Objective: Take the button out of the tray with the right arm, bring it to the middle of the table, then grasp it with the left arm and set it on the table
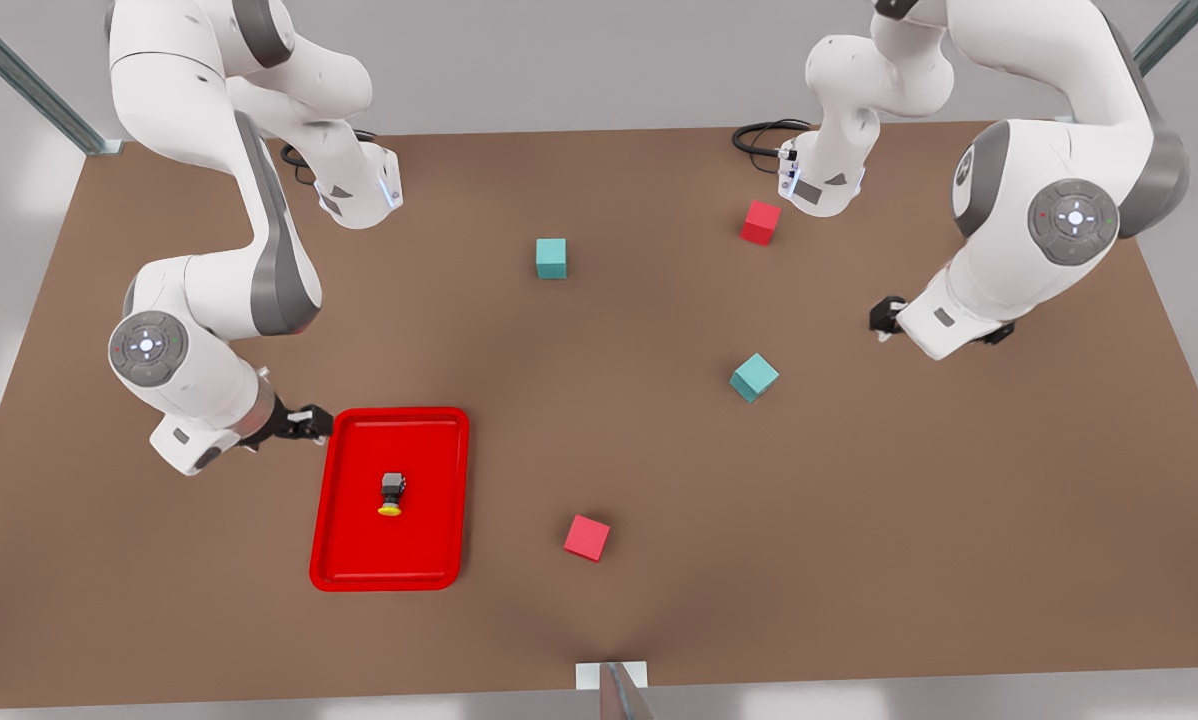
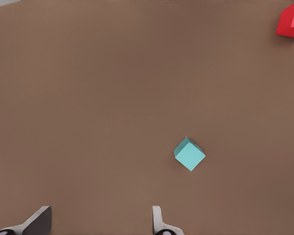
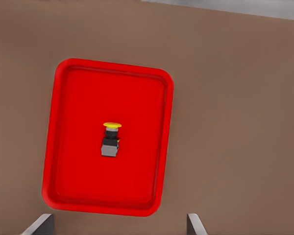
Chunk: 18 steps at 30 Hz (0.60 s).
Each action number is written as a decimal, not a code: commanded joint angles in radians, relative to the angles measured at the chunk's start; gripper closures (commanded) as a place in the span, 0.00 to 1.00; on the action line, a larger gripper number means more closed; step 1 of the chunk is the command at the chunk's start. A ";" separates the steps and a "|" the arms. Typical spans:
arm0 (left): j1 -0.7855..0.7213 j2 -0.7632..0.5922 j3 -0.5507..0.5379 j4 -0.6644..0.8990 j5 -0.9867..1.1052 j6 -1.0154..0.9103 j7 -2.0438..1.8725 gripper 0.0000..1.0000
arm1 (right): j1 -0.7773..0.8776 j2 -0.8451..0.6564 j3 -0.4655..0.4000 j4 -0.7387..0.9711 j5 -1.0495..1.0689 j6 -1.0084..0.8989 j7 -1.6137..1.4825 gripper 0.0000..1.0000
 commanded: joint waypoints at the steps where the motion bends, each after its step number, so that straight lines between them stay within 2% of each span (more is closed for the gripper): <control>1: 0.000 0.005 -0.006 -0.002 0.010 0.074 -0.007 0.00 | 0.001 -0.001 0.000 0.001 0.005 0.049 0.004 0.00; 4: -0.002 0.007 -0.006 -0.002 0.010 0.075 -0.007 0.00 | 0.002 0.013 0.000 -0.002 0.014 0.039 0.006 0.00; 7: -0.002 0.016 -0.006 -0.002 0.012 0.078 -0.005 0.00 | 0.016 0.140 0.000 0.001 0.068 0.046 0.055 0.00; 9: 0.001 0.019 -0.006 -0.002 0.012 0.078 -0.007 0.00 | 0.044 0.241 0.002 -0.013 0.071 0.207 0.113 0.00; 13: 0.004 0.019 -0.006 -0.005 0.009 0.078 -0.005 0.00 | 0.074 0.350 0.002 -0.010 0.059 0.344 0.204 0.00; 18: 0.004 0.019 -0.005 -0.005 0.009 0.077 -0.002 0.00 | 0.077 0.408 -0.005 0.001 0.057 0.365 0.207 0.00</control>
